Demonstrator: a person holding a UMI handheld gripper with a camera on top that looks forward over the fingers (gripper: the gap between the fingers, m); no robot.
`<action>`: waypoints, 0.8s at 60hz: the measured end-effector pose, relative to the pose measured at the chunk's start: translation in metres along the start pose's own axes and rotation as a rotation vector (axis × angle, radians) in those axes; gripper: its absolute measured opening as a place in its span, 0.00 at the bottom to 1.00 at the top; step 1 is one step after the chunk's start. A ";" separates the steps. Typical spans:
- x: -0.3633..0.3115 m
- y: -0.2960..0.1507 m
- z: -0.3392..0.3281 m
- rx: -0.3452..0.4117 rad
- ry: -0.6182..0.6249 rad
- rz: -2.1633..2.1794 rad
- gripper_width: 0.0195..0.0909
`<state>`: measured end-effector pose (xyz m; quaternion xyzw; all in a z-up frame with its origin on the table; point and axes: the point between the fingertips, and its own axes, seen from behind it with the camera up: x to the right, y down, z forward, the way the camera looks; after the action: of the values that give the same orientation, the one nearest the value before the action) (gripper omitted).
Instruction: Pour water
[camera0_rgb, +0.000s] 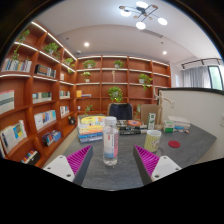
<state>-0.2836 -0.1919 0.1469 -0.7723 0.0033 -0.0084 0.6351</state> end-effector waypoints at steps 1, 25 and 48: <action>0.000 0.002 0.008 0.000 0.007 -0.004 0.94; -0.011 0.024 0.140 0.004 0.036 0.015 0.90; -0.008 0.025 0.169 0.064 0.071 -0.059 0.33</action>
<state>-0.2882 -0.0313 0.0896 -0.7505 0.0030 -0.0548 0.6586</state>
